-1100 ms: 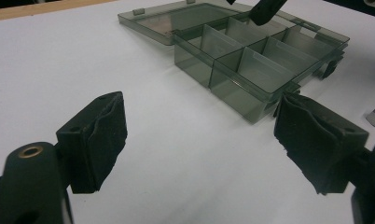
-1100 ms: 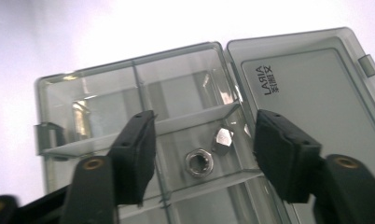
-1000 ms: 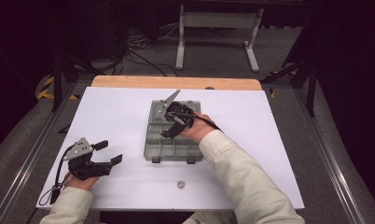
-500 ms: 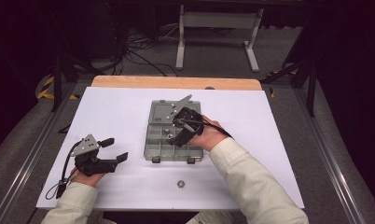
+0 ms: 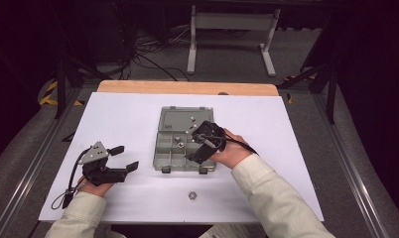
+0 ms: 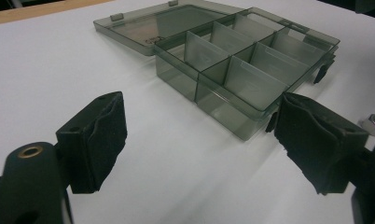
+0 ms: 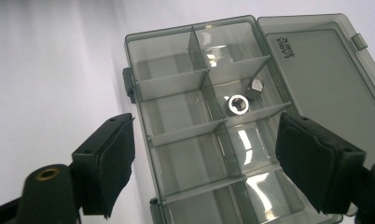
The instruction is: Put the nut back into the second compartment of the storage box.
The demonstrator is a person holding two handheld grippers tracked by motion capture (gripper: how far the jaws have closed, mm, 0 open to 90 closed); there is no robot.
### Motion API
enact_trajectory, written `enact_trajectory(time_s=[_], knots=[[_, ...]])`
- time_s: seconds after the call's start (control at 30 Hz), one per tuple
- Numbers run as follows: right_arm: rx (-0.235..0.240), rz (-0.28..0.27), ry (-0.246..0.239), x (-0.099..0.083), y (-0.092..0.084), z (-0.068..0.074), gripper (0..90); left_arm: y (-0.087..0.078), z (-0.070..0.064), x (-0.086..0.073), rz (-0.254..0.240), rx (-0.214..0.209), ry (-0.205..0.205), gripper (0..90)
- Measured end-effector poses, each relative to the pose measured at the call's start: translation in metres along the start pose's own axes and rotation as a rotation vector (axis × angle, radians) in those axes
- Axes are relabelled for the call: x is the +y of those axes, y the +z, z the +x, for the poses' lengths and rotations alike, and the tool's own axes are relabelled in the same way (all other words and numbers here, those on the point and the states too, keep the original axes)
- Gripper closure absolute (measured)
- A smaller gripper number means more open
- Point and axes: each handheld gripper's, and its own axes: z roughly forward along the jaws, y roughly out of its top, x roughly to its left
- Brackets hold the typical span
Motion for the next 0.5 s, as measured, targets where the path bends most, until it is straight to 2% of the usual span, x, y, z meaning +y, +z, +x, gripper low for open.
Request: enact_trajectory(time_s=[0.27, 0.5], knots=[[0.004, 0.003, -0.002, -0.009, -0.007, 0.006, 19.6, 0.0, -0.001, 0.0, 0.0, 0.0, -0.003, 17.5], [0.021, 0.034, -0.022, -0.017, -0.005, 0.021, 19.8, 0.0, -0.001, 0.0, 0.001, 0.001, -0.001, 17.6]])
